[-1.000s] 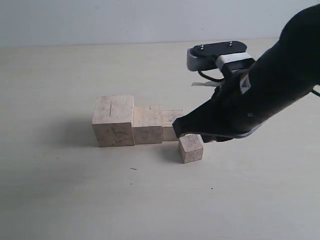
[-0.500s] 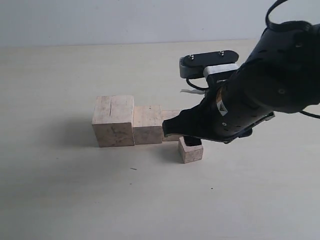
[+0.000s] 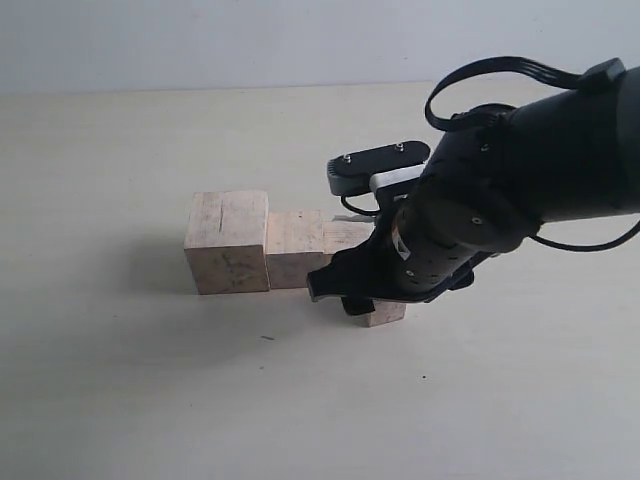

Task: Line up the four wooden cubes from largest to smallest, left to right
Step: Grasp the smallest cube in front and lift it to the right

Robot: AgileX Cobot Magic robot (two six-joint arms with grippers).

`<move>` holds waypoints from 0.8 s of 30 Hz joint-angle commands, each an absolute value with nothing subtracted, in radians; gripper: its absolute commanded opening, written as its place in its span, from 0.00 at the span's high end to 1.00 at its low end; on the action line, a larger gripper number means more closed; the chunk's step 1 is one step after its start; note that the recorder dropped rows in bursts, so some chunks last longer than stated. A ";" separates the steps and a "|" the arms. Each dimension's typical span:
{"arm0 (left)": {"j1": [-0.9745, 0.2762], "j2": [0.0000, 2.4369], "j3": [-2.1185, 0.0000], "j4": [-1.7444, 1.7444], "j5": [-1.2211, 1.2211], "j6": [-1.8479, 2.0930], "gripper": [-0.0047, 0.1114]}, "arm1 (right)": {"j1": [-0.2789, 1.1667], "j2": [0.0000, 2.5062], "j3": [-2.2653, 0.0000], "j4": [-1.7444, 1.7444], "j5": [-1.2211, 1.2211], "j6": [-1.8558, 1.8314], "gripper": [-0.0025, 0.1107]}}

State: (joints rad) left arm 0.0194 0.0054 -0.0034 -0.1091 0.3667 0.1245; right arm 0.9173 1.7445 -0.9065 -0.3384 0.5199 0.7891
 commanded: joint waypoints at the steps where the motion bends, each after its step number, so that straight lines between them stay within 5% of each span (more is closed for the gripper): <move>1: 0.022 0.000 0.000 -0.108 0.357 0.126 0.96 | 0.920 1.766 -0.938 -0.375 0.527 0.813 0.38; 14: 0.022 0.000 0.000 -0.108 0.357 0.126 0.96 | 0.920 1.816 -0.938 -0.376 0.532 0.842 0.40; 24: 0.022 0.000 0.000 -0.108 0.357 0.126 0.96 | 0.920 1.816 -0.938 -0.373 0.563 0.864 0.80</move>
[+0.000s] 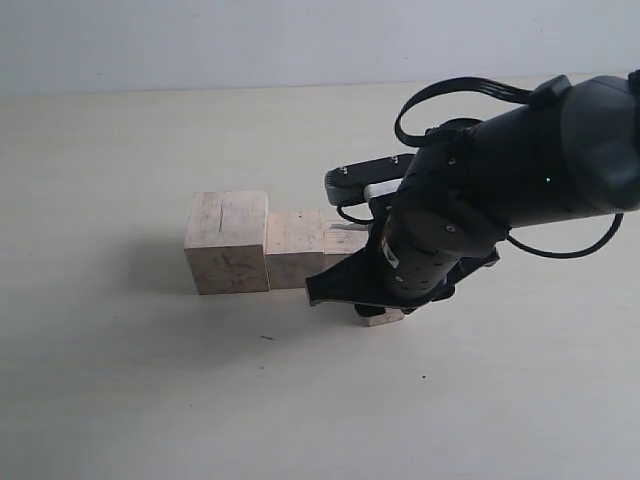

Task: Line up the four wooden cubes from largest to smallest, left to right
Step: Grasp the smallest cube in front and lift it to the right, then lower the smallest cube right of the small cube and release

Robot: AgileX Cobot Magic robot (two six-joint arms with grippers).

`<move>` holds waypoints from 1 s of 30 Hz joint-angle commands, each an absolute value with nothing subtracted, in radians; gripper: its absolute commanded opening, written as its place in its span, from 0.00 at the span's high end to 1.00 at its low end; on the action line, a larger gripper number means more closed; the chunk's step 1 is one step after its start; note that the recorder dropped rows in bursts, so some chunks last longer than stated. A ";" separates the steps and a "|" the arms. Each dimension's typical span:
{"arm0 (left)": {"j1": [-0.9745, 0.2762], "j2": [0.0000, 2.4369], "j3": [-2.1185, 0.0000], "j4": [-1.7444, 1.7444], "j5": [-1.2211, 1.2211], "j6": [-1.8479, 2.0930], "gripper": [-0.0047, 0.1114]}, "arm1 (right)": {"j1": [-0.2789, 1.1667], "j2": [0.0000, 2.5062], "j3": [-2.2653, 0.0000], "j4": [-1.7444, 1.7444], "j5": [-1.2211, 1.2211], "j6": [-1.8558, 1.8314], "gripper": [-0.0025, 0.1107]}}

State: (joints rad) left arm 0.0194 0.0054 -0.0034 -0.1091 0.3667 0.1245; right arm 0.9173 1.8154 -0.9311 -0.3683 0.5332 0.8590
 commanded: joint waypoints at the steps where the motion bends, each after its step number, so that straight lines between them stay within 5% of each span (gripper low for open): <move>1: 0.022 0.000 0.000 -0.108 0.357 0.126 0.96 | 0.920 1.816 -0.938 -0.373 0.575 0.858 0.83; 5: 0.022 0.000 0.000 -0.108 0.357 0.126 0.96 | 0.920 1.789 -0.938 -0.364 0.661 0.784 0.98; 12: 0.022 0.000 0.000 -0.108 0.357 0.126 0.96 | 0.855 1.593 -0.938 -0.242 0.817 0.439 0.98; 19: 0.022 0.000 0.000 -0.108 0.357 0.126 0.96 | 0.559 1.419 -1.007 -0.238 0.900 0.203 0.98; 30: 0.022 0.000 0.000 -0.108 0.357 0.126 0.96 | 0.369 1.594 -1.065 0.128 0.763 -0.556 0.98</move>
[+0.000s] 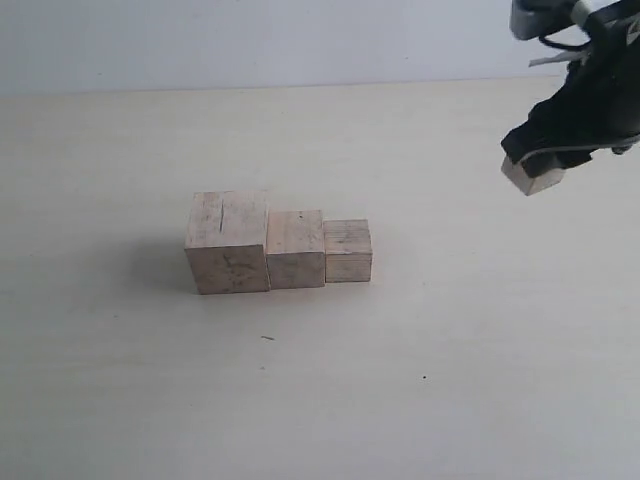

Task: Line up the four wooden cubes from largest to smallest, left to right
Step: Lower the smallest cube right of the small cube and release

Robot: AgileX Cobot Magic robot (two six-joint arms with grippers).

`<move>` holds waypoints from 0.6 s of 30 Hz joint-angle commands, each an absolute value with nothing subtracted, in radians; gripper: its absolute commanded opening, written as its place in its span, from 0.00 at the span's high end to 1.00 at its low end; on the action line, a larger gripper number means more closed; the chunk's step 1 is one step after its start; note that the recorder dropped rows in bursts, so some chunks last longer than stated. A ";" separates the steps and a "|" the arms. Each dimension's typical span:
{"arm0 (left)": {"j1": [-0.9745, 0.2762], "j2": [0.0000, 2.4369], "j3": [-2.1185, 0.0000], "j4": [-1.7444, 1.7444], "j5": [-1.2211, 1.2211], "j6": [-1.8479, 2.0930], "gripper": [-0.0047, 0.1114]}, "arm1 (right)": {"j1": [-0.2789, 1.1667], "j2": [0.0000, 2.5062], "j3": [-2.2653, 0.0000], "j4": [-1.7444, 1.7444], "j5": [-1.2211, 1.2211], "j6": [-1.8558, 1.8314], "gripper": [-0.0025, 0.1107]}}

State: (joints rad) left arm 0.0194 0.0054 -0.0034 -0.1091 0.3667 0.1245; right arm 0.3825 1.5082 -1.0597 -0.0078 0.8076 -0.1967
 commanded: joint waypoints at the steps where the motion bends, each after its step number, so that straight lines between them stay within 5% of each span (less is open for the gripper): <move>1: 0.022 0.000 0.000 -0.108 0.357 0.126 0.96 | 0.369 1.624 -1.065 0.168 0.756 -0.676 0.98; 8: 0.022 0.000 0.000 -0.108 0.357 0.126 0.96 | 0.369 1.805 -1.065 0.457 0.752 -1.298 0.98; 18: 0.022 0.000 0.000 -0.108 0.357 0.126 0.96 | 0.369 1.887 -1.065 0.582 0.682 -1.644 0.98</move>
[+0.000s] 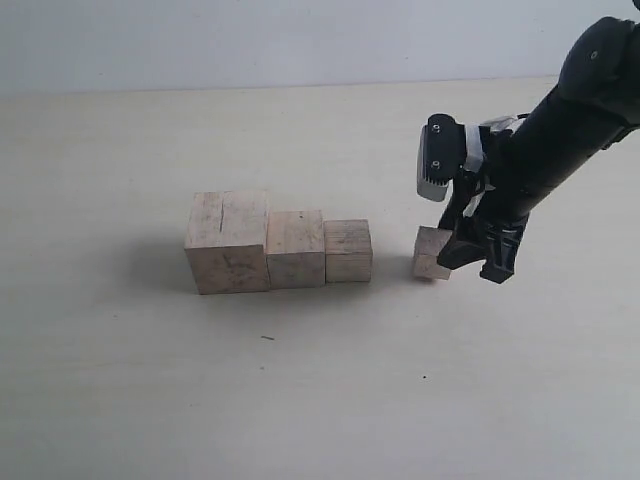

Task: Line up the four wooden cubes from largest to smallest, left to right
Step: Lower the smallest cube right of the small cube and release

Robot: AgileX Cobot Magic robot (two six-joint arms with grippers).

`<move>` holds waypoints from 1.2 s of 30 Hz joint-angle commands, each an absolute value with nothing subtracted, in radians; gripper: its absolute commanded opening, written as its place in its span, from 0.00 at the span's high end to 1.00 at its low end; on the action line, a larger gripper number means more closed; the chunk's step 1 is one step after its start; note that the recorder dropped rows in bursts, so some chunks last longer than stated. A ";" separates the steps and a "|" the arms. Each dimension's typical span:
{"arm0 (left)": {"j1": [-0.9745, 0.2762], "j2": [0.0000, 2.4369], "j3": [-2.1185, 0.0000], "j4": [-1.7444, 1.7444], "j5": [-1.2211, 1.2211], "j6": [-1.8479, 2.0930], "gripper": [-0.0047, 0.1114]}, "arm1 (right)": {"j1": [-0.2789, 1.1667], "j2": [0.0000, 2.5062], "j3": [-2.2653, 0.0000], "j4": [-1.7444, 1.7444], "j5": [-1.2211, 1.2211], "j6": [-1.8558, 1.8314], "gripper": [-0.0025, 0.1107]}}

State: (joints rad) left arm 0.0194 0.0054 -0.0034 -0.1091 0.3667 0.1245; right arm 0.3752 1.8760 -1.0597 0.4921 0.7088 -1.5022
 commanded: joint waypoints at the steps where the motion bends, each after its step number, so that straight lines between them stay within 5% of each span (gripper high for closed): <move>1: 0.022 0.000 0.000 -0.108 0.357 0.126 0.96 | 0.369 1.890 -1.065 0.618 0.682 -1.696 0.98; 36: 0.022 0.000 0.000 -0.108 0.357 0.126 0.96 | 0.371 1.987 -1.065 0.854 0.685 -1.884 0.98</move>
